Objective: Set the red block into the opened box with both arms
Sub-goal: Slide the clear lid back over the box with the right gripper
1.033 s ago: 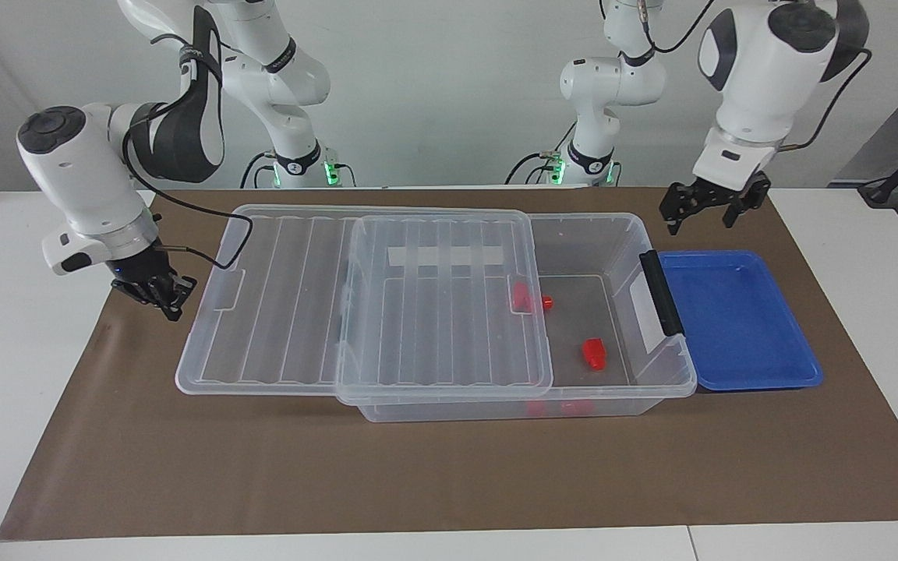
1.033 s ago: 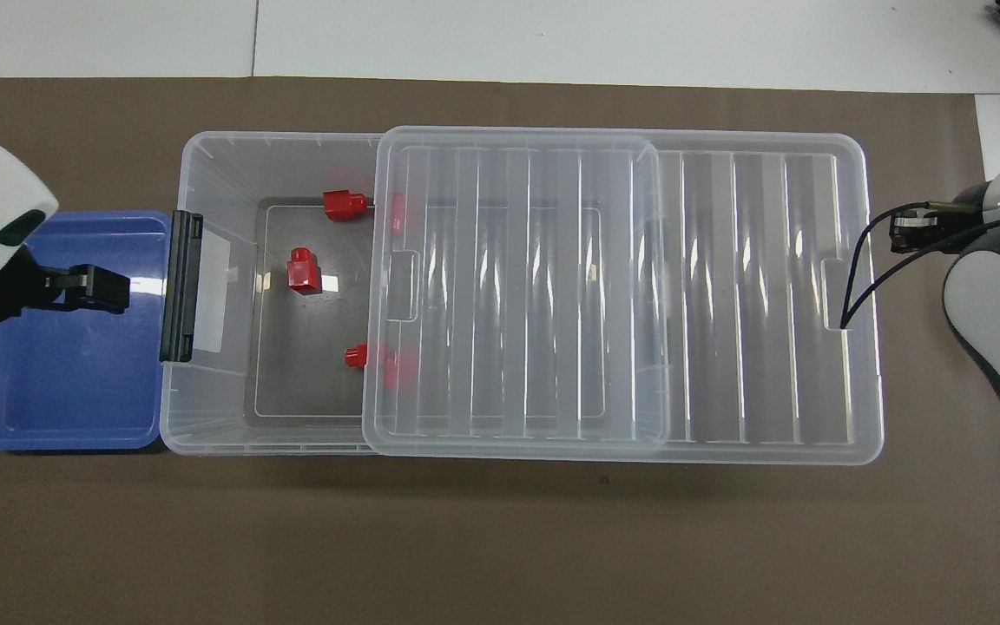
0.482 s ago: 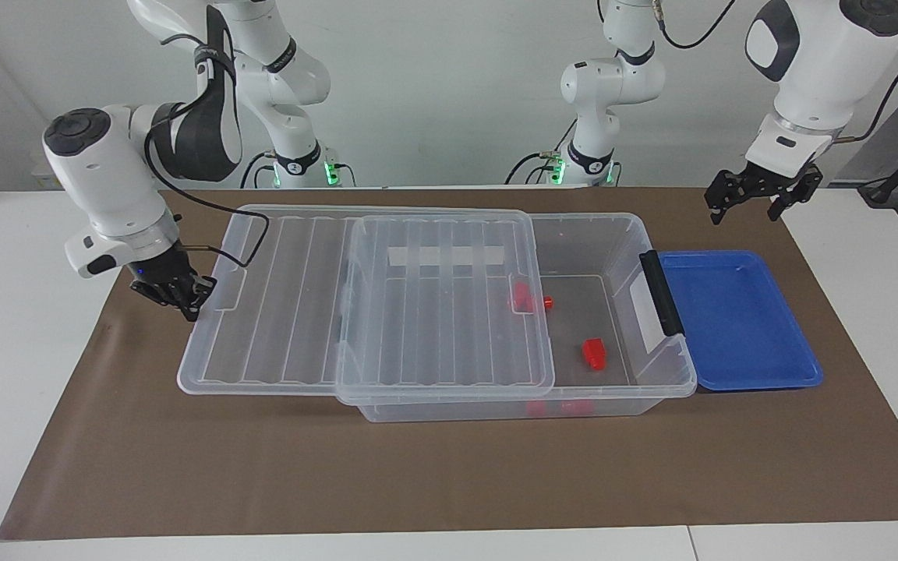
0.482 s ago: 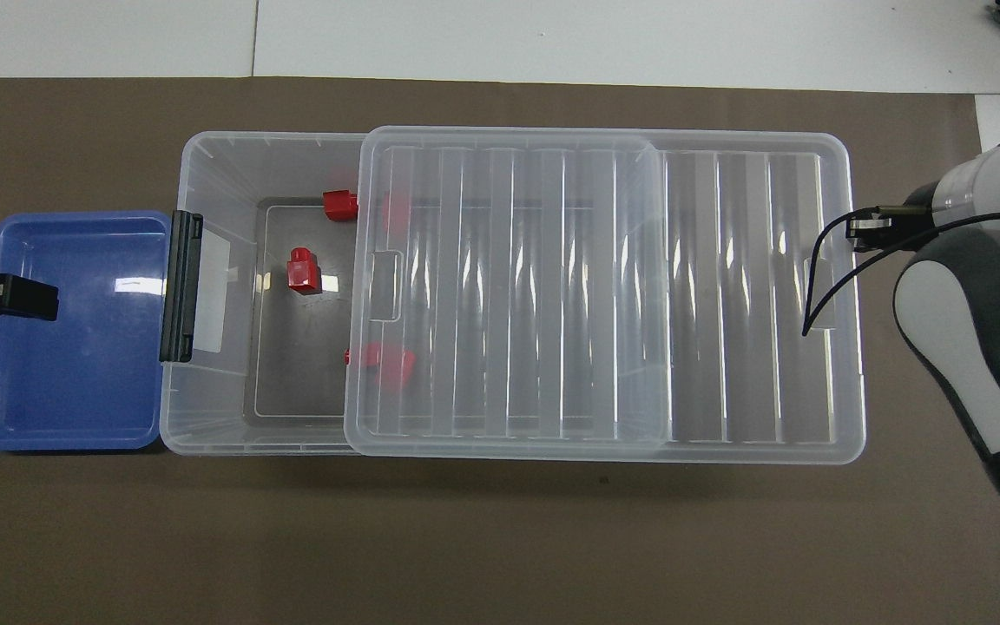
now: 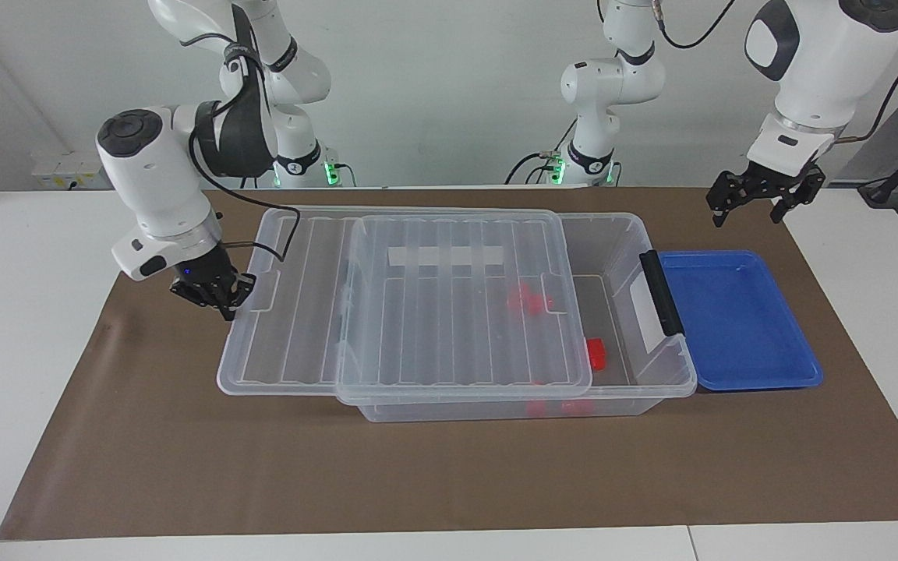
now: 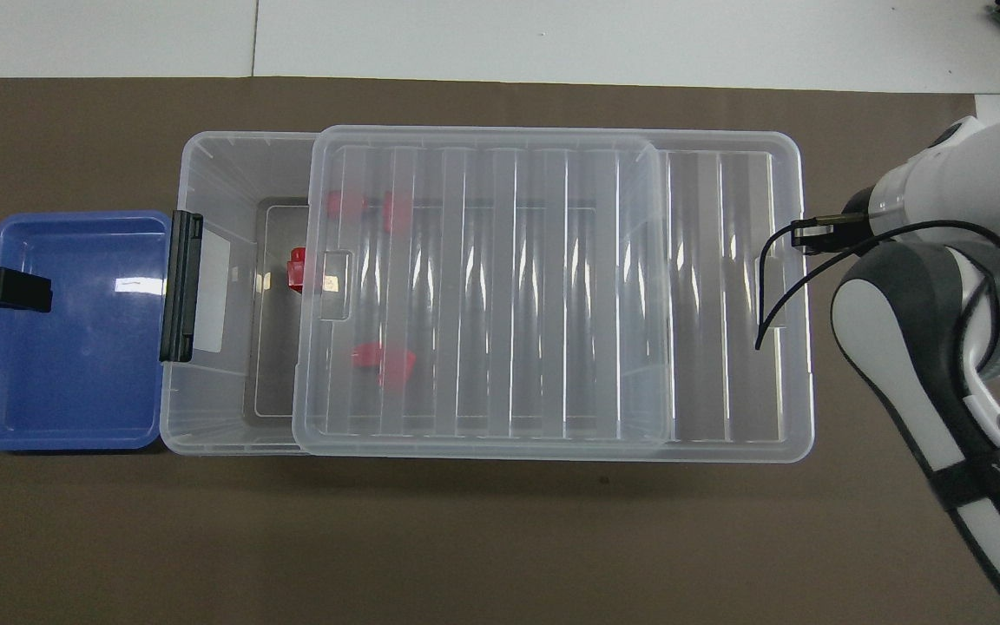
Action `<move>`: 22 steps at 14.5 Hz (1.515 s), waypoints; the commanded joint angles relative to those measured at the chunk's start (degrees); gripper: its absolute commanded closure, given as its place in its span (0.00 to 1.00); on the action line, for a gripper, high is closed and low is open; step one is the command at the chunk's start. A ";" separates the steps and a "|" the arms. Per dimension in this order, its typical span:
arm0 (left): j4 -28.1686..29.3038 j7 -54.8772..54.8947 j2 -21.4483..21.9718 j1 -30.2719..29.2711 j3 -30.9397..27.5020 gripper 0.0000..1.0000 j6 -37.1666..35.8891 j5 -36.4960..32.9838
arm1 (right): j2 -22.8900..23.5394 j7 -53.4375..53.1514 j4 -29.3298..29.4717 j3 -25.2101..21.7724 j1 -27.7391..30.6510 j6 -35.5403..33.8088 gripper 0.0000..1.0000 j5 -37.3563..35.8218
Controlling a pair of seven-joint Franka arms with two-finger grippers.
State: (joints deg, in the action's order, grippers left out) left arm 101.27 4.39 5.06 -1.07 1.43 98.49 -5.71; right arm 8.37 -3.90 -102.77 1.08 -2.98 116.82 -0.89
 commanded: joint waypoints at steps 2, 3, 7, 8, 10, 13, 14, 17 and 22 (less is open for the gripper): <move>0.77 0.53 0.30 1.59 -0.03 0.00 0.74 0.70 | -0.99 0.12 -1.21 0.07 -2.73 -0.01 1.00 0.98; 0.60 0.53 0.04 1.94 -0.11 0.00 0.92 0.70 | -0.99 0.04 -1.21 0.07 -3.43 -0.01 1.00 0.98; 0.69 0.53 -1.80 2.91 -1.25 0.00 1.36 0.70 | -1.08 0.04 -1.21 0.07 -5.37 -0.36 1.00 4.13; 0.60 0.62 -2.24 3.35 -1.78 0.00 1.71 0.70 | -1.08 0.21 -1.21 0.07 -5.37 -0.54 1.00 4.23; 0.51 0.62 -2.94 3.88 -2.13 0.00 2.24 0.70 | -1.17 0.12 -1.21 0.07 -6.77 -0.63 1.00 4.32; -0.72 0.71 -5.32 5.55 -3.19 0.00 1.54 0.79 | -1.17 0.04 -1.21 0.07 -7.66 -0.54 1.00 4.32; -0.72 0.79 -5.24 5.55 -3.19 0.00 1.45 0.79 | -1.17 0.04 -1.21 0.07 -7.92 -0.45 1.00 4.32; -1.33 0.79 -4.88 5.64 -3.19 0.00 0.05 0.79 | -1.17 -0.05 -1.21 0.07 -8.89 -0.19 1.00 4.32; -1.68 0.71 -4.88 5.64 -3.10 0.00 0.74 0.79 | -1.17 -0.05 -1.21 0.16 -9.50 -0.28 1.00 4.76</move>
State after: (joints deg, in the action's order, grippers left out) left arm 100.37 4.42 0.00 3.46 -0.49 99.61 -5.70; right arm 8.18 -3.90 -102.87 1.13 -12.04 116.69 2.22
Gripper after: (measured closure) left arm 0.000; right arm 0.991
